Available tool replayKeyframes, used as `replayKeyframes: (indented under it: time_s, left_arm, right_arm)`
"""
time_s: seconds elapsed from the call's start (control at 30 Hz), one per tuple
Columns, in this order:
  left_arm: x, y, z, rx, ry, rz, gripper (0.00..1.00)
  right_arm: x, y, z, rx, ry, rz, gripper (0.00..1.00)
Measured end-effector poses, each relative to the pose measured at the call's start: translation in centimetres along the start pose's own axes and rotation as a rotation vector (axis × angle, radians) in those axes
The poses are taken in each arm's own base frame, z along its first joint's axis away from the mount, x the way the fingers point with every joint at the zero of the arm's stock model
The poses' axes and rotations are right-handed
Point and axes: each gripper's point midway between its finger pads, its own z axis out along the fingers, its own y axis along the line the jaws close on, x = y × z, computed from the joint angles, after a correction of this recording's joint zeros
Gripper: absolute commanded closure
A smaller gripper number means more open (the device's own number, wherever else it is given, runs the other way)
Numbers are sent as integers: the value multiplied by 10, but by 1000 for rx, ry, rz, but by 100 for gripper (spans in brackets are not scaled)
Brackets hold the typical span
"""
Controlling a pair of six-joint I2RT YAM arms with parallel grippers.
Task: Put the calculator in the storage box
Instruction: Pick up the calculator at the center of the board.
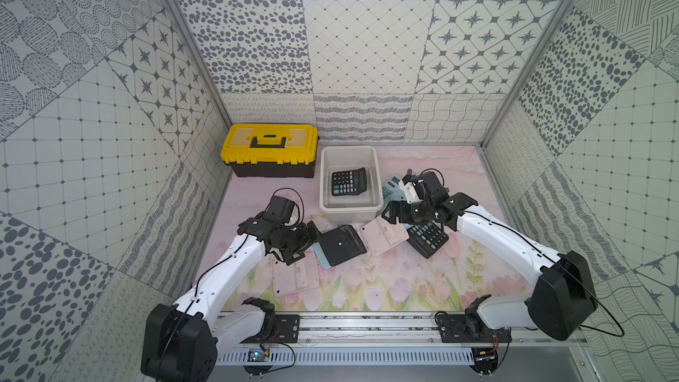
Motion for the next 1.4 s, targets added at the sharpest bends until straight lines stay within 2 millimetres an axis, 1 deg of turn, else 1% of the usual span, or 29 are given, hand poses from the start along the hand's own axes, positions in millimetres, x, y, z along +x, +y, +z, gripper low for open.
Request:
replayKeyframes:
  time_s: [0.13,0.17,0.23,0.3,0.47,0.6,0.77,0.93,1.13,1.23,1.3,1.33,1.4]
  left_arm:
    - [14,-17,8,14,26,63,9]
    - [16,-21,9,15,28,76,10]
    - [19,-28,14,17,36,99,10]
    - [21,-35,18,18,43,112,10]
    - [19,-45,25,20,41,129,9]
    - [18,-49,26,25,35,136,9]
    - [17,-51,26,32,26,136,8]
    - [15,-53,27,39,20,138,9]
    - [15,-53,28,37,22,134,8]
    - [15,-54,28,38,22,134,8]
    - [15,-54,28,38,22,134,8]
    - [15,-54,28,38,22,134,8]
    - [15,-54,28,39,22,135,8]
  right_arm:
    - [19,-42,5,-48,-4,177,12]
    - [24,-50,7,-58,-5,214,13]
    - [33,-59,11,-91,4,273,13]
    - [38,-61,15,-129,9,302,13]
    - [31,-52,30,-236,11,315,18]
    - [34,-48,43,-305,33,337,21]
    - [35,-38,43,-387,44,338,26]
    - [36,-26,37,-459,47,322,36]
    - [48,-18,36,-494,75,315,51]
    - [52,-12,36,-506,92,311,63]
    - [54,-10,36,-513,97,306,72]
    - [55,-8,35,-522,100,304,76]
    - [50,1,25,-563,80,269,85]
